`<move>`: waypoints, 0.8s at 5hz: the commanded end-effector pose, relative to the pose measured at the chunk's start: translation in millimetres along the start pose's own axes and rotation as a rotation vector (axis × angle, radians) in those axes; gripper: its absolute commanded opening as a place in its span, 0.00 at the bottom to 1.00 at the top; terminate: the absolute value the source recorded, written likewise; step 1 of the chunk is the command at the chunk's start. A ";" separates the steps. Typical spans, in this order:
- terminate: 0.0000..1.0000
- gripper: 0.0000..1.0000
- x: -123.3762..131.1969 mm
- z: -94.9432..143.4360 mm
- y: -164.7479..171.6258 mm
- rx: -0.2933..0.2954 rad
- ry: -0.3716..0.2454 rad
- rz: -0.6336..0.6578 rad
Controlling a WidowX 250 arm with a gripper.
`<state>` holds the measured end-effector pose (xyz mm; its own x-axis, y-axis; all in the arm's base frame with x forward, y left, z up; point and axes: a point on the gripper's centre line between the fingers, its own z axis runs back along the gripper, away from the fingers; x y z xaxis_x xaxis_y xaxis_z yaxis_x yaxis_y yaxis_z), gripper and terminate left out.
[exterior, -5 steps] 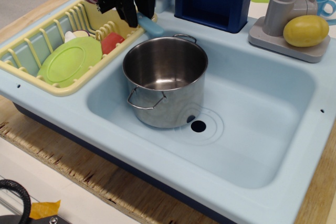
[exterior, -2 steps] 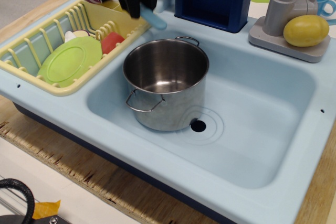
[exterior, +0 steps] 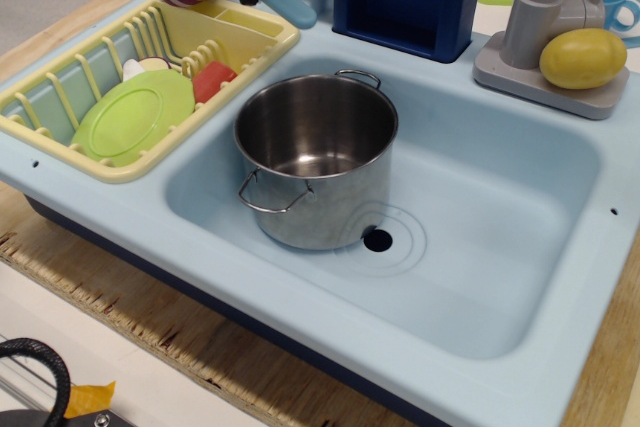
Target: Put spoon in pot
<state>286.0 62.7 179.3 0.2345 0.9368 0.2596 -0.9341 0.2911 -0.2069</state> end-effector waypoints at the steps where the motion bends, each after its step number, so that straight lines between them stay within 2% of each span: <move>1: 0.00 0.00 -18.4 7.6 6.6 -0.007 0.012 -0.008; 2: 0.00 1.00 -23.2 0.3 9.2 0.002 0.049 -0.020; 4: 0.00 1.00 -23.2 0.3 9.2 0.002 0.049 -0.020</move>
<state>272.1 41.2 163.6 0.2793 0.9375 0.2078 -0.9327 0.3163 -0.1735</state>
